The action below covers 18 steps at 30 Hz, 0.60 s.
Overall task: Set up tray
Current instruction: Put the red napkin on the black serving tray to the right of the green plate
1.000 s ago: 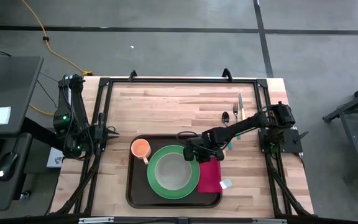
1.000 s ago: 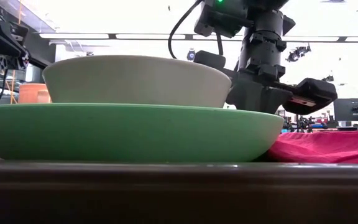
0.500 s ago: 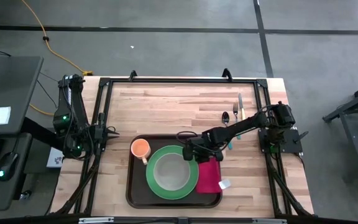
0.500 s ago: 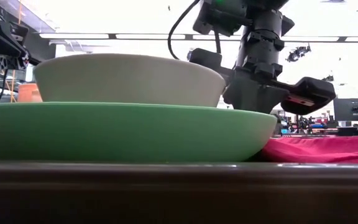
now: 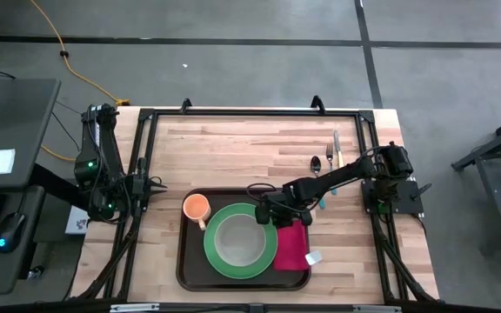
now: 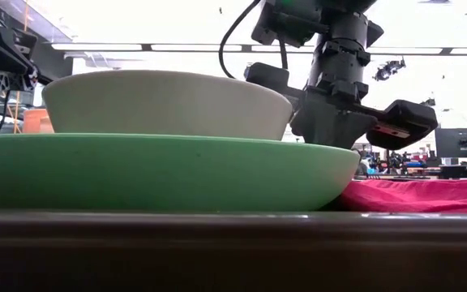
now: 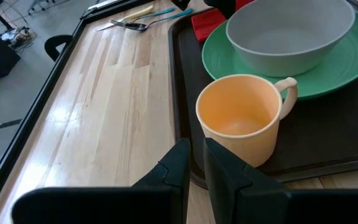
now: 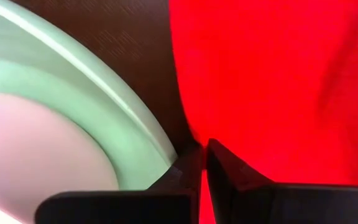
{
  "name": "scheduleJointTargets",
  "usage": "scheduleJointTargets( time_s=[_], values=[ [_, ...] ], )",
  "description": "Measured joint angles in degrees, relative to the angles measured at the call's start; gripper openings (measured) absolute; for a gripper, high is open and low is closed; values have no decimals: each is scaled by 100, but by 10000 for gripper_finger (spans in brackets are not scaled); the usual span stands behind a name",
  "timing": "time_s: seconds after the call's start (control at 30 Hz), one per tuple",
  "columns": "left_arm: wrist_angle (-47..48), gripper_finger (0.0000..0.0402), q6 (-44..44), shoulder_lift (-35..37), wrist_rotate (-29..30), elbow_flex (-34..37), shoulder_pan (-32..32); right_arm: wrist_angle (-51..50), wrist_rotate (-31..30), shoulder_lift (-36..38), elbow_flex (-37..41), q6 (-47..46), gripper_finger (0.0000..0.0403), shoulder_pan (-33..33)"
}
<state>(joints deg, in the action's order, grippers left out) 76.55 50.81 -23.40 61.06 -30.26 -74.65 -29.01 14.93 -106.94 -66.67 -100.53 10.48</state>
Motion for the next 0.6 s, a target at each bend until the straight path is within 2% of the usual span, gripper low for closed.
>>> scheduleJointTargets(
  time_s=[0.6],
  values=[
    [-5,79,-2,0,0,0,0,-44,206,2,0,37,75,2]
  ],
)
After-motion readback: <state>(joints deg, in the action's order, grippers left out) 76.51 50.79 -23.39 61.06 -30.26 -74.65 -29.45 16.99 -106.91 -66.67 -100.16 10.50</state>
